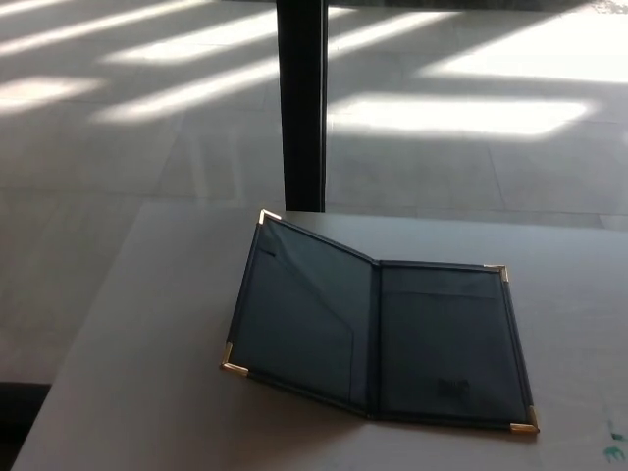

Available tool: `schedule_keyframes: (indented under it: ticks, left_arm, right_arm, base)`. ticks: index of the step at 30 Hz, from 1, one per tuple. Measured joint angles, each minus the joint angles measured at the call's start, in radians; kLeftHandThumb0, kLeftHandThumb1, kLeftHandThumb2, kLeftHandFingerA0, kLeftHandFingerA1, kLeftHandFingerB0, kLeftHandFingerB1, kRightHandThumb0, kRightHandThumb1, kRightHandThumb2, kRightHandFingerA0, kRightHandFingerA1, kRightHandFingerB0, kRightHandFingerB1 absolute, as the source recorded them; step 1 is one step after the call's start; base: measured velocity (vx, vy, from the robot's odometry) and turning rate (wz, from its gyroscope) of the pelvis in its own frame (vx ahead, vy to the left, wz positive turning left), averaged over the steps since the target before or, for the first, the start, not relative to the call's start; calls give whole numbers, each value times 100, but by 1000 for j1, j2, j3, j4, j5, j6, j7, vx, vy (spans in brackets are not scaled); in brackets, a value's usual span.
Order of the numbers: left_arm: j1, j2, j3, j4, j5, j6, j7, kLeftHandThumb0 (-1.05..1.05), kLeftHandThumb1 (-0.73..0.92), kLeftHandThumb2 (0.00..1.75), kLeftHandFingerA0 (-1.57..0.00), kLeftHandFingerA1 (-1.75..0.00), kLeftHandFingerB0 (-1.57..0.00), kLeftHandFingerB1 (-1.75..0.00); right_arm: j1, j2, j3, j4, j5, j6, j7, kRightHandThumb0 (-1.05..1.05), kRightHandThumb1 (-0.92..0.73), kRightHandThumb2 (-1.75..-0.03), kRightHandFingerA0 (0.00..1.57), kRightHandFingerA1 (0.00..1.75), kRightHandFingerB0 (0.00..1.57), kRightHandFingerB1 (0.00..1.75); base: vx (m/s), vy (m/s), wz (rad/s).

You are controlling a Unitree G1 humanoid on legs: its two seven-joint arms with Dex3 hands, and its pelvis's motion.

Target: The robot uses its left hand to push the cover of the diary kept in the middle of the desk to close it

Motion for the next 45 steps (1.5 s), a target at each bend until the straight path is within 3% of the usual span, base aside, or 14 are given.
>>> schedule_keyframes:
  ticks: [3, 4, 7, 12, 13, 18, 19, 28, 34, 40, 41, 43, 44, 45]
  left_arm:
    - [-5, 0, 54, -37, -19, 17, 9, -87, 67, 117, -80, -85, -85, -85]
    - [-6, -1, 77, -56, -27, 23, 16, -89, 90, 66, -81, -87, -85, -91]
    - [-17, -21, 114, -131, -33, 28, 56, -63, 73, 108, -60, -68, -44, -59]
    - [-50, -80, 117, -299, -36, 28, 101, -70, 89, 67, -89, -61, -52, -44]
    - [-60, -93, 112, -340, -35, 31, 110, -68, 90, 69, -51, -46, -40, -42]
    - [-124, -160, 50, -511, -35, 54, 128, -67, 92, 69, -48, -44, -38, -41]
    - [-140, -180, 37, -544, -36, 62, 133, -62, 76, 116, -41, -58, -20, -48]
    - [-283, -448, -60, -695, -95, 171, 172, -77, 92, 73, -47, -49, -34, -44]
    - [-308, -606, -26, -690, -181, 235, 192, -77, 85, 112, -27, -59, -15, -51]
    - [-306, -609, 3, -680, -275, 289, 220, -82, 92, 81, -30, -60, -19, -47]
    - [-305, -609, 6, -679, -285, 295, 224, -70, 77, 121, -36, -67, -6, -49]
    - [-303, -609, 14, -675, -318, 312, 234, -89, 91, 84, -32, -61, -18, -47]
    - [-303, -609, 16, -673, -333, 319, 238, -72, 77, 122, -36, -67, -5, -48]
    - [-302, -609, 17, -673, -345, 324, 242, -89, 92, 82, -37, -61, -22, -47]
  right_arm:
    - [-1, -1, -58, -23, 38, 13, 7, -68, -91, -67, 65, 61, 63, 46]
    - [-2, -2, -78, -31, 54, 20, 9, -68, -91, -67, 63, 61, 61, 46]
    - [-4, -5, -103, -43, 83, 33, 13, -69, -91, -67, 64, 64, 60, 45]
    - [-17, -9, -108, -33, 107, 44, 25, -69, -92, -67, 63, 61, 59, 44]
    - [-18, -12, -108, -30, 112, 44, 27, -70, -91, -67, 64, 60, 62, 45]
    - [-19, -14, -108, -30, 125, 46, 29, -69, -92, -67, 65, 63, 63, 46]
    - [-19, -14, -108, -30, 127, 47, 29, -69, -91, -67, 67, 66, 64, 46]
    - [-17, -14, -105, -32, 143, 55, 28, -69, -92, -67, 63, 63, 62, 47]
    - [-17, -14, -102, -31, 144, 55, 31, -67, -92, -68, 64, 63, 62, 46]
    - [-15, -13, -102, -31, 144, 56, 32, -68, -92, -68, 62, 60, 59, 44]
    - [-15, -13, -101, -31, 144, 56, 33, -68, -92, -67, 62, 61, 61, 46]
    - [-14, -13, -102, -31, 145, 56, 35, -68, -92, -67, 61, 61, 61, 46]
    - [-13, -13, -102, -30, 145, 56, 35, -67, -92, -67, 62, 60, 62, 46]
    - [-14, -13, -102, -28, 145, 56, 36, -67, -92, -68, 62, 59, 61, 46]
  base:
    - [0, 0, 0]
    - [0, 0, 0]
    - [0, 0, 0]
    - [0, 0, 0]
    - [0, 0, 0]
    - [0, 0, 0]
    - [0, 0, 0]
    - [0, 0, 0]
    - [0, 0, 0]
    - [0, 0, 0]
    - [0, 0, 0]
    - [0, 0, 0]
    - [0, 0, 0]
    - [0, 0, 0]
